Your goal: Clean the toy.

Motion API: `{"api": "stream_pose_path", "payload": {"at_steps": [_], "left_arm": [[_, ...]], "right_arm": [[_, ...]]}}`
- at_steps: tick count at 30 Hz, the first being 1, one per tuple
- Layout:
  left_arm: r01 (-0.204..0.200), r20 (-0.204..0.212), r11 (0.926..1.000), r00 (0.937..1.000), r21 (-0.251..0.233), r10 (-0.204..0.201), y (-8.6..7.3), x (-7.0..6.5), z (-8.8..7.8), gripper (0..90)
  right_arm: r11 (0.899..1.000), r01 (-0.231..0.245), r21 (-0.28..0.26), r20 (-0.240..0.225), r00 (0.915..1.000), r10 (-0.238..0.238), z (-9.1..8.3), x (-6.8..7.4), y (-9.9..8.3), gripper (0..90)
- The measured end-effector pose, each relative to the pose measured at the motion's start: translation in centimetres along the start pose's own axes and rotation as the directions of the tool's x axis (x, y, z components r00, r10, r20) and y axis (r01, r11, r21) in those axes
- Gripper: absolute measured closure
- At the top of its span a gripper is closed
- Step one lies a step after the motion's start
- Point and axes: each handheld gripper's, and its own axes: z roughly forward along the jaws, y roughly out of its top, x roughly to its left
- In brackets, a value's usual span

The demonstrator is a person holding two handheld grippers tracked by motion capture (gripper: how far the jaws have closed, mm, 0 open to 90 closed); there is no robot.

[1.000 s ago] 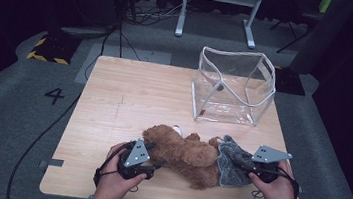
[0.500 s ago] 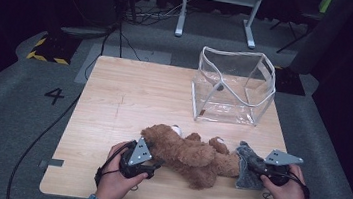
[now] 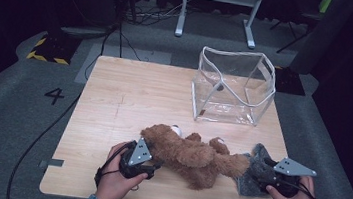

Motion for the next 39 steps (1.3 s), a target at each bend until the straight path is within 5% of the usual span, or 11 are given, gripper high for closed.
{"api": "stream_pose_path", "payload": {"at_steps": [9, 12, 15, 19, 27, 34, 35, 37, 39], "left_arm": [[0.002, 0.004, 1.0, 1.0, -0.001, -0.002, 0.0, 0.1, -0.1, 35.7], [0.002, -0.002, 1.0, 1.0, 0.004, -0.002, -0.1, 0.2, -0.2, 36.1], [0.017, -0.01, 0.9998, 0.9998, -0.01, -0.017, -0.3, 0.5, -0.6, 37.2], [0.038, -0.045, 0.999, 0.9982, -0.022, -0.039, -0.6, 1.0, -1.3, 36.1], [0.041, -0.114, 0.9989, 0.9925, -0.025, -0.043, -0.5, 1.8, -1.7, 35.1], [0.075, -0.13, 0.9959, 0.9882, -0.05, -0.081, -0.2, 3.4, -1.5, 33.5], [0.086, -0.122, 0.9948, 0.9883, -0.053, -0.092, -0.2, 3.6, -1.3, 34.5], [0.112, -0.085, 0.9928, 0.9897, -0.041, -0.115, 0.0, 3.7, -1.0, 50.0], [0.079, -0.102, 0.9967, 0.9915, -0.02, -0.081, 0.2, 3.4, -0.8, 59.0]], "right_arm": [[0.996, 0.067, -0.066, -0.141, 0.9871, -0.076, 0.7, 2.8, 1.8, 22.6], [0.994, 0.099, -0.053, -0.157, 0.9819, -0.106, 1.2, 3.0, 2.4, 44.6], [0.991, 0.129, -0.045, -0.146, 0.9802, -0.134, 1.3, 2.9, 2.9, 60.5], [0.992, 0.118, -0.051, -0.143, 0.9819, -0.124, 1.0, 2.6, 3.3, 70.7], [0.993, 0.101, -0.055, -0.142, 0.9839, -0.108, 1.0, 2.6, 3.7, 73.3], [0.992, 0.115, -0.056, -0.138, 0.983, -0.122, 1.0, 2.4, 3.7, 73.3], [0.992, 0.115, -0.055, -0.14, 0.9826, -0.122, 1.0, 2.3, 3.7, 73.3], [0.994, 0.098, -0.058, -0.149, 0.9832, -0.105, 1.1, 2.4, 3.7, 73.2], [0.992, 0.107, -0.06, -0.144, 0.9828, -0.115, 1.2, 2.3, 3.7, 73.3]]}}
